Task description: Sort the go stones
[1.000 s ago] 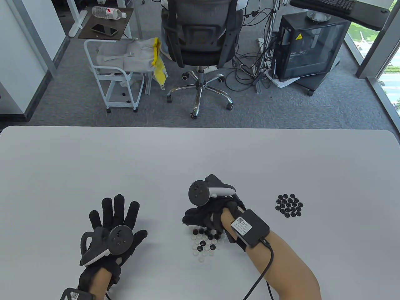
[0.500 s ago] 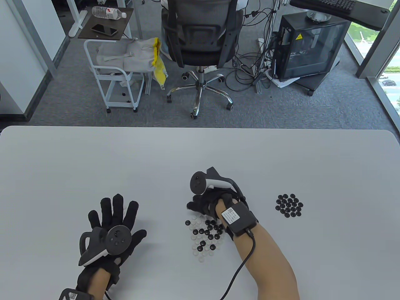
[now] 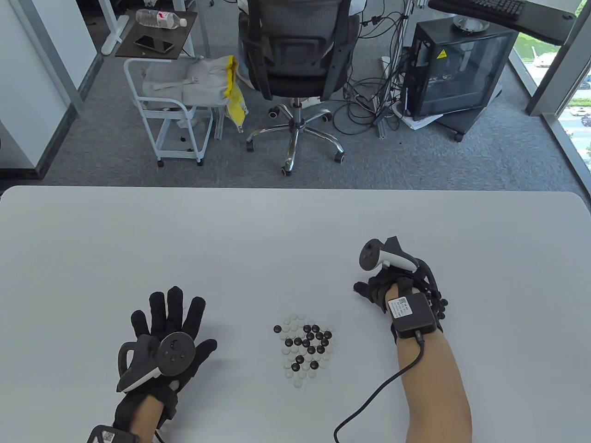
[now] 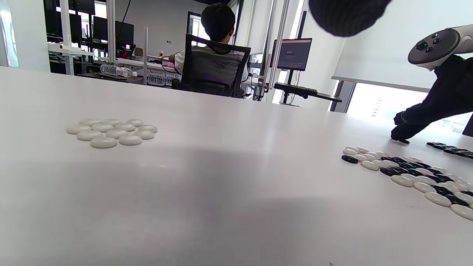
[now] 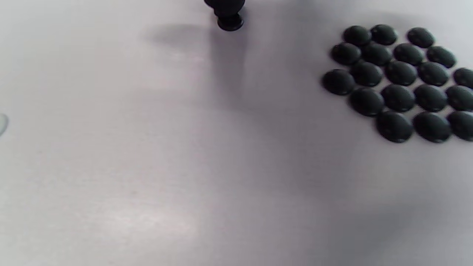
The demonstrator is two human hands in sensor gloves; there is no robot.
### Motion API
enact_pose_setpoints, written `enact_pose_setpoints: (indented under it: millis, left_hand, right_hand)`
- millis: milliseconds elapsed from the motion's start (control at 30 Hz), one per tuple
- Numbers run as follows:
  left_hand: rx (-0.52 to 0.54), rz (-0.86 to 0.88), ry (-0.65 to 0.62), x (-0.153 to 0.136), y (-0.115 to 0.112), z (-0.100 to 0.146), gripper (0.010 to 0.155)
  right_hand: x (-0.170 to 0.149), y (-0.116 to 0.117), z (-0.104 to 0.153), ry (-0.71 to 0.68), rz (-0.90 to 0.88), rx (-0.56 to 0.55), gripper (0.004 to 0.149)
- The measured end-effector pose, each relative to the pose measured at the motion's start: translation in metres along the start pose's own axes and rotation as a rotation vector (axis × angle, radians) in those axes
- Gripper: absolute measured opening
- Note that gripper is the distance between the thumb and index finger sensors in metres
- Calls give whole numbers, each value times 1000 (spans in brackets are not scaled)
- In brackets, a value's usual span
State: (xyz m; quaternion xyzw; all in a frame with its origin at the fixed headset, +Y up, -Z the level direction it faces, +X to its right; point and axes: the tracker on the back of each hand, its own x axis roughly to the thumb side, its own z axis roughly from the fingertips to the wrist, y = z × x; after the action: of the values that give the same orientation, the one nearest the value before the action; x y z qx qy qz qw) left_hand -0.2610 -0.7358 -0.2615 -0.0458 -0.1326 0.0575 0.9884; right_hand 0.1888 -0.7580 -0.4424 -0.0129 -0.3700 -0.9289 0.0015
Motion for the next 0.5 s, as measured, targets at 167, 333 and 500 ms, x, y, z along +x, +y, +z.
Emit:
enact_pose_setpoints:
  millis: [167, 333, 500]
  left_hand:
    - [-9, -11, -2, 2, -1, -1, 84]
    - [-12, -10, 1, 2, -1, -1, 84]
    - [-9, -7, 1, 3, -1, -2, 84]
  right_hand:
    - [-25, 3, 4, 44, -38, -3, 71]
    - [-38, 4, 6, 62, -56, -8, 72]
    - [-46, 4, 7, 78, -61, -7, 72]
